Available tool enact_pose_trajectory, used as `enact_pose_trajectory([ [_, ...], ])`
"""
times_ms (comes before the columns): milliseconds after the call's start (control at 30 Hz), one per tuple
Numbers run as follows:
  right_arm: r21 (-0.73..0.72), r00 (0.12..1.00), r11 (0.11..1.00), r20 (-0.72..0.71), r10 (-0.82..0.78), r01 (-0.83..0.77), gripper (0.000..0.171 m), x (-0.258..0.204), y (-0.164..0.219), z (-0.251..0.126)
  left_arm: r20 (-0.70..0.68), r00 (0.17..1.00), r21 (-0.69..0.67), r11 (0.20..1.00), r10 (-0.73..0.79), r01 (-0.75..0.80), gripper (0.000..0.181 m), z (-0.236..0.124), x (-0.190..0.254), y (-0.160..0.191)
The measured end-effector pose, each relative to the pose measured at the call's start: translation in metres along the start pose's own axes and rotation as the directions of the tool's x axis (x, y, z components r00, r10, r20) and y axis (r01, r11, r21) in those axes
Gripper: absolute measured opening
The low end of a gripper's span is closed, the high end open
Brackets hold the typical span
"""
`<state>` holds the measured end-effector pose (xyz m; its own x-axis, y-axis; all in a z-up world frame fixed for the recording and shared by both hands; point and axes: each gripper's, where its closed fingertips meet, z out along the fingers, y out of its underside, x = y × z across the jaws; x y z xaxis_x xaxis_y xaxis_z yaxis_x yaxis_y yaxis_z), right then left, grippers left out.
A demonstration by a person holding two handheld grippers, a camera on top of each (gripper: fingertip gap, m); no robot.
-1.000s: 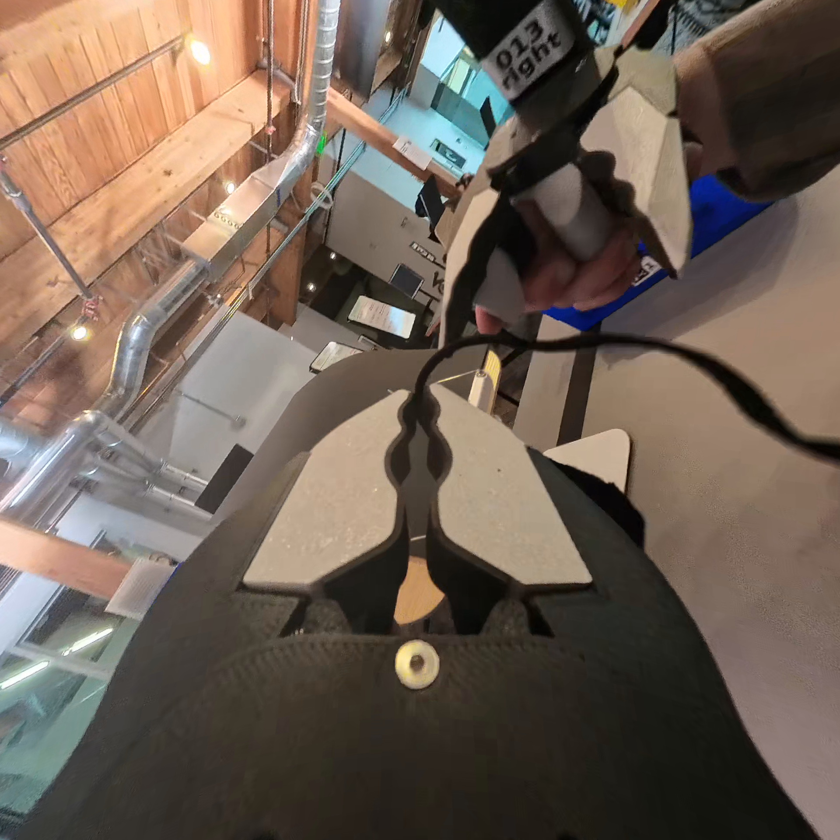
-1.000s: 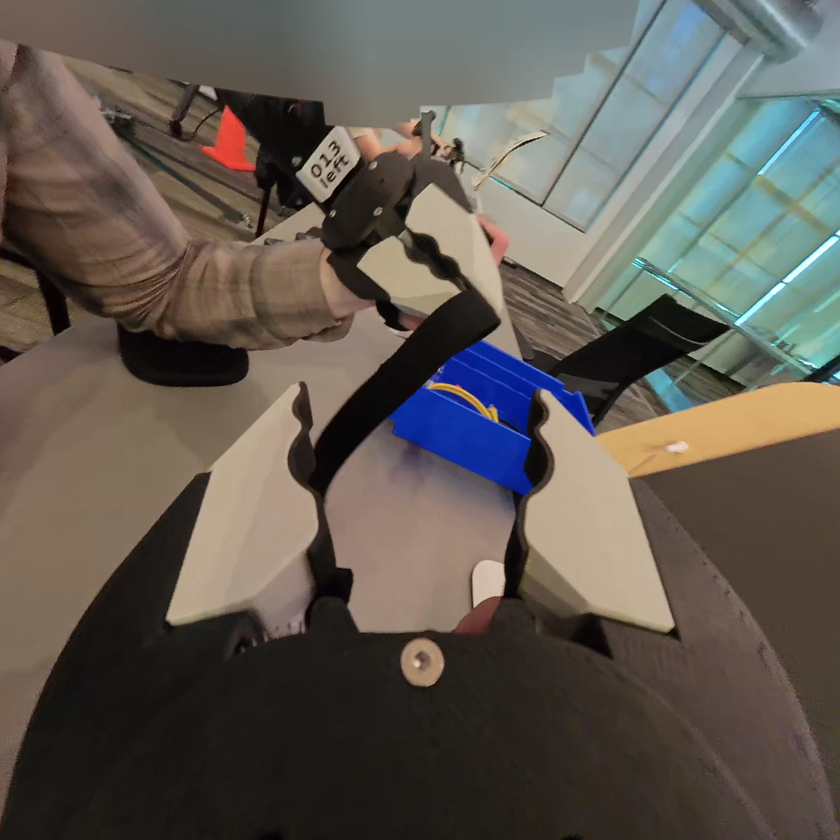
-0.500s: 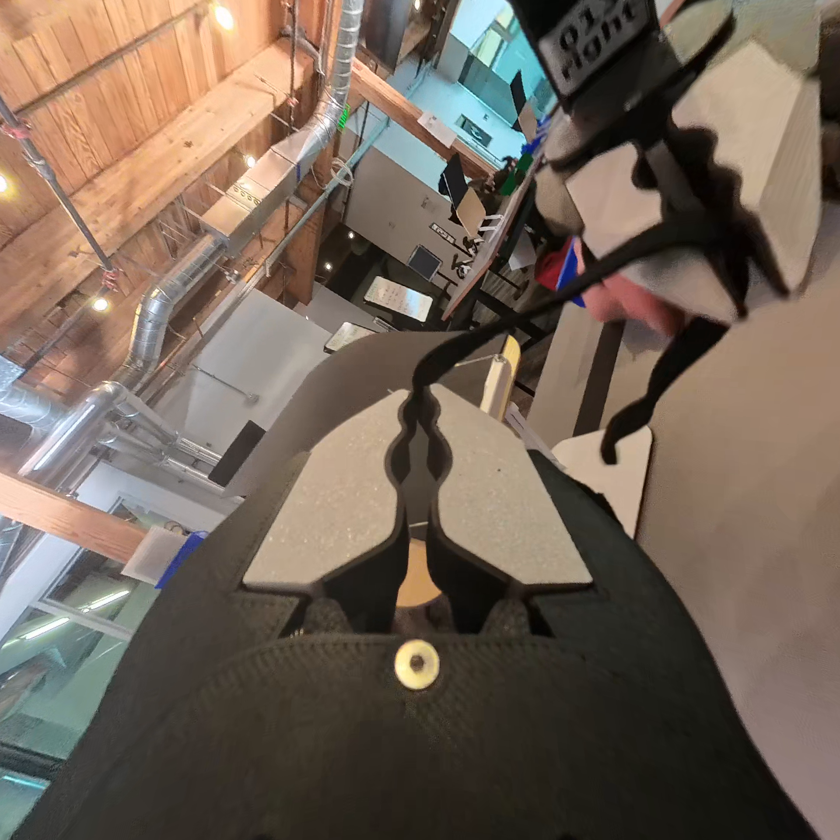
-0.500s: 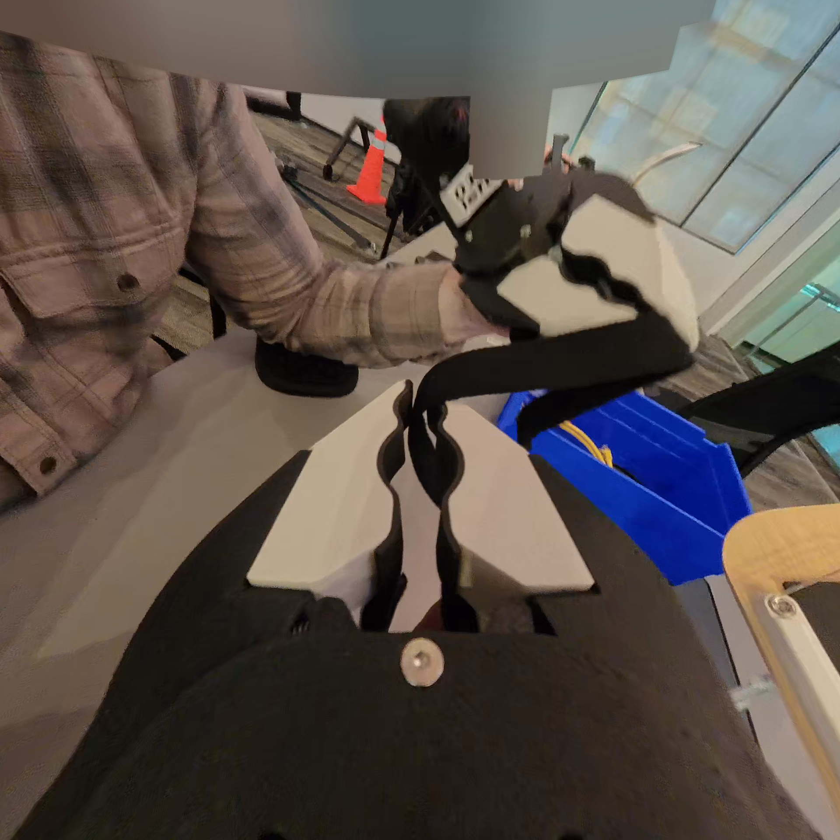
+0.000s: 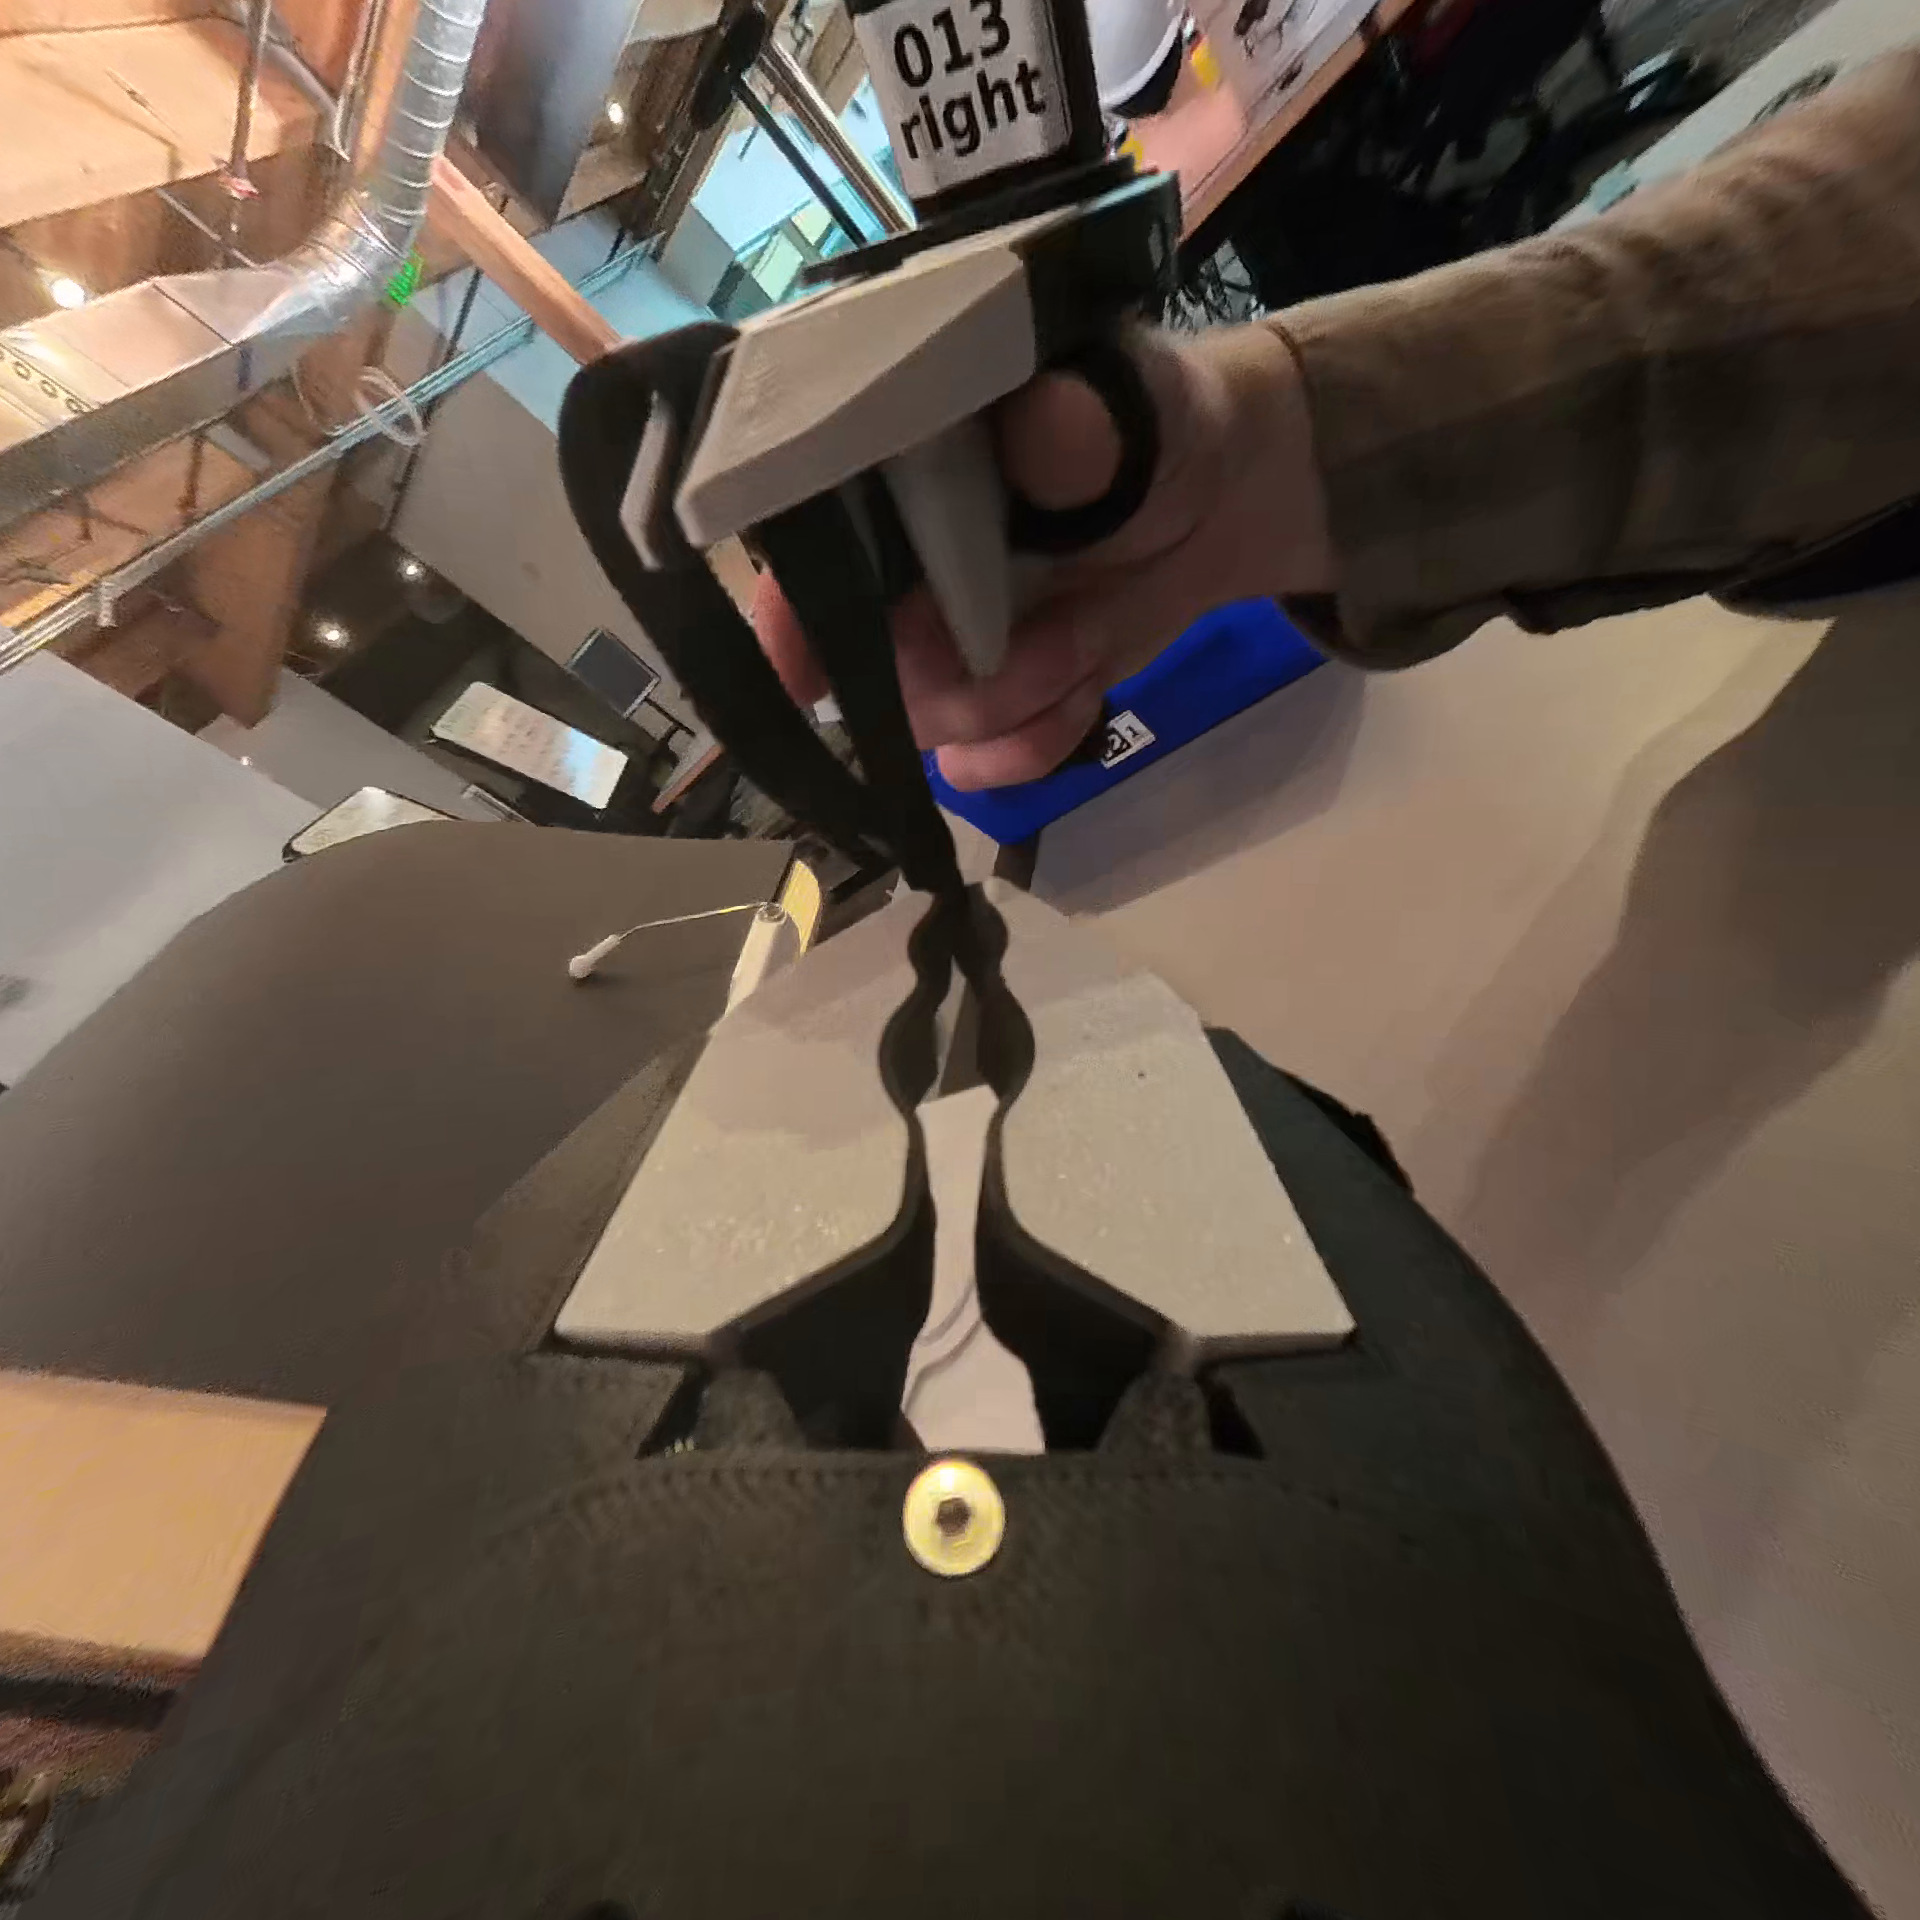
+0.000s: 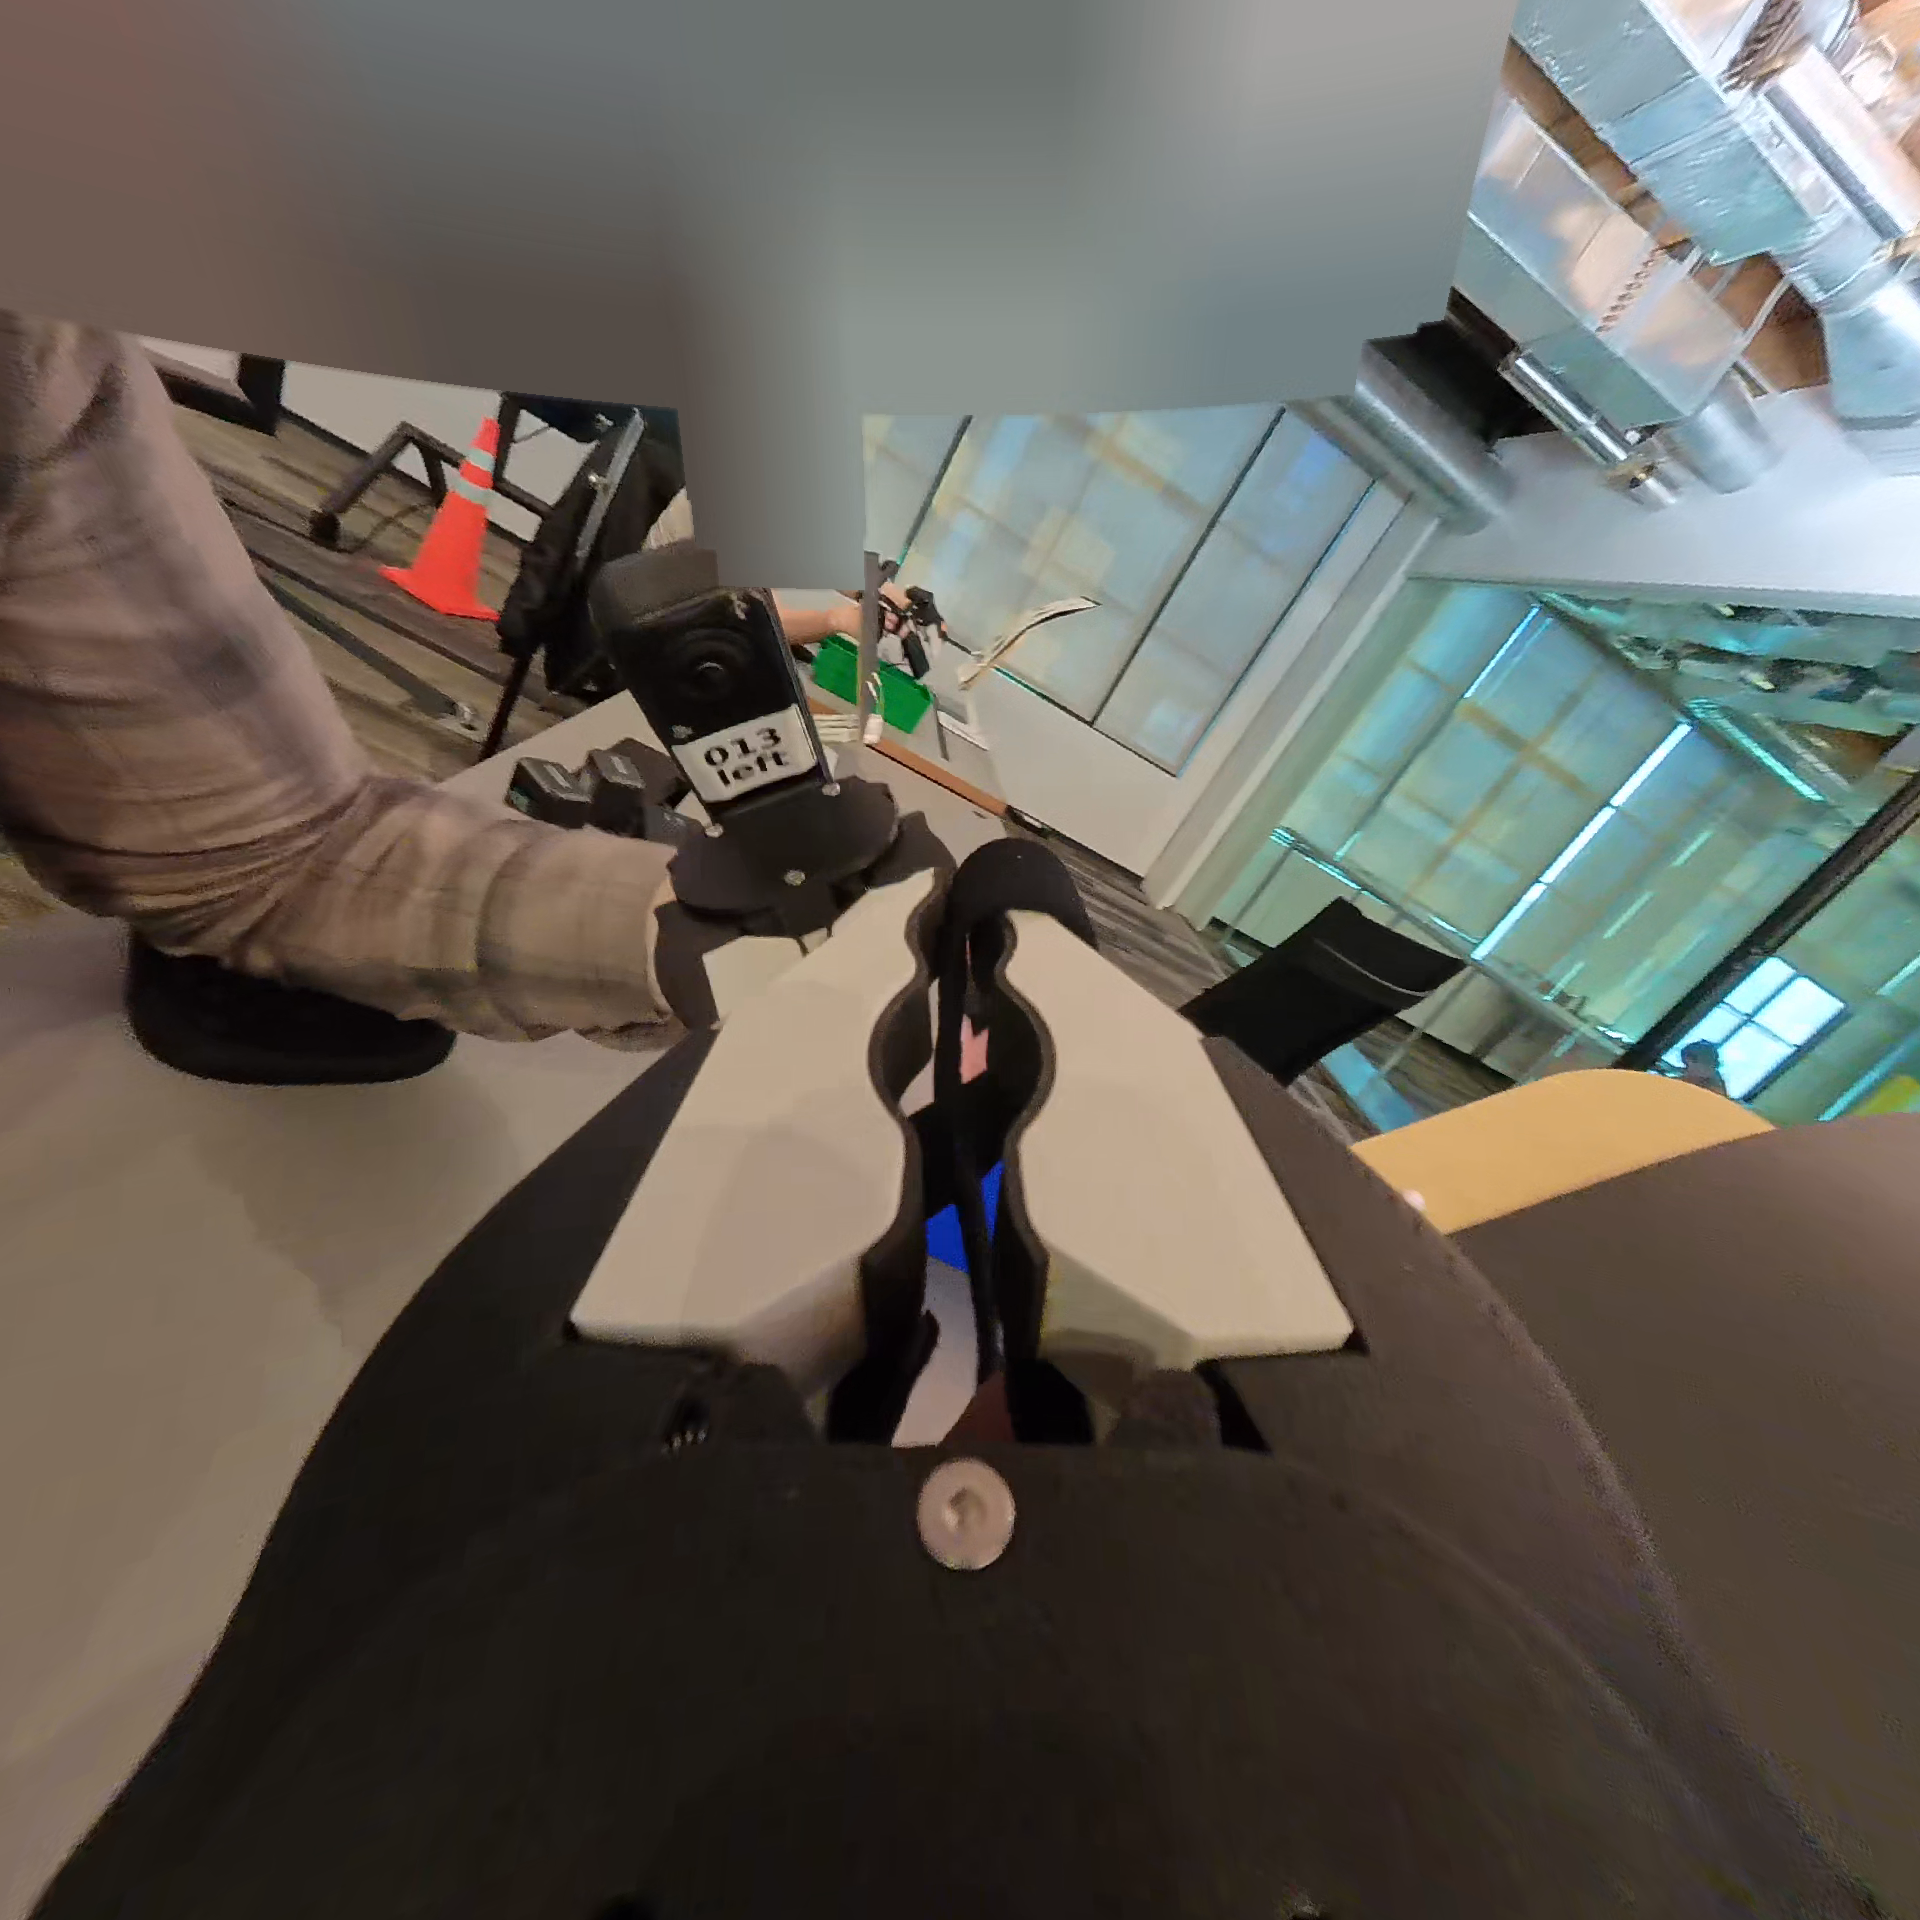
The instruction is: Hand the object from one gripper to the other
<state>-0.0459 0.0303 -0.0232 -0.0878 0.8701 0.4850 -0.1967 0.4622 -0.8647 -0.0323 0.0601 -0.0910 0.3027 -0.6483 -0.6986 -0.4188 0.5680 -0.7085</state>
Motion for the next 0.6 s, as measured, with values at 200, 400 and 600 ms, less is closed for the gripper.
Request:
enact_pose_trajectory([
  [200,-0.059,0.987,0.990,0.092,0.129,-0.124,0.000,-0.009,0.003,-0.002,0.090,0.996,-0.040,0.999,0.024,-0.020,0.002,-0.001,-0.015,0.013],
  [400,0.003,0.933,0.953,0.203,0.297,-0.304,0.000,-0.019,-0.009,0.000,0.199,0.975,-0.090,0.993,0.099,-0.082,0.002,-0.003,-0.031,0.017],
  [600,0.002,0.918,0.931,0.170,0.359,-0.365,0.021,-0.014,0.001,0.011,0.214,0.960,-0.145,0.977,0.183,-0.154,0.002,0.006,-0.026,0.026],
])
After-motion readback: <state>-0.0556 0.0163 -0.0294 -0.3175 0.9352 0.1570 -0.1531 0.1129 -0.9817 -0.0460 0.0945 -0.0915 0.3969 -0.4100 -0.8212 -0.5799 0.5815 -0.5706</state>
